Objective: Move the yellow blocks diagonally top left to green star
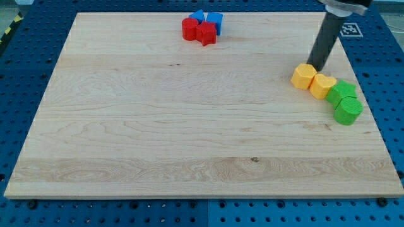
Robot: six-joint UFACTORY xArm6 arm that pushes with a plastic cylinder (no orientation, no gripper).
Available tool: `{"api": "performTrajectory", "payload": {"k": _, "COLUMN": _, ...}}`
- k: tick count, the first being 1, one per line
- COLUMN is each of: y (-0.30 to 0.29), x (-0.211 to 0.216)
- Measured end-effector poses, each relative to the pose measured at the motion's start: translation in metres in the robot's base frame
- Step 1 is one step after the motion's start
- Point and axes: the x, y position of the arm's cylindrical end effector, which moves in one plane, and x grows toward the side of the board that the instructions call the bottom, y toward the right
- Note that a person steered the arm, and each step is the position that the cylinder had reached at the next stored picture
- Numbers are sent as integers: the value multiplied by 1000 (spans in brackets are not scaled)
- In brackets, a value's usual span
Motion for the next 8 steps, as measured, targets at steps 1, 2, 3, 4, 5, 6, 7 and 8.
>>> {"api": "performTrajectory", "payload": {"k": 1, "y": 34, "x": 7}}
{"api": "performTrajectory", "payload": {"k": 2, "y": 41, "x": 27}}
{"api": "performTrajectory", "payload": {"k": 3, "y": 35, "x": 37}}
{"api": "performTrajectory", "payload": {"k": 4, "y": 17, "x": 37}}
{"api": "performTrajectory", "payload": {"k": 5, "y": -8, "x": 37}}
{"api": "performTrajectory", "payload": {"k": 6, "y": -20, "x": 41}}
{"api": "performTrajectory", "payload": {"k": 7, "y": -21, "x": 41}}
{"api": "performTrajectory", "payload": {"k": 8, "y": -12, "x": 20}}
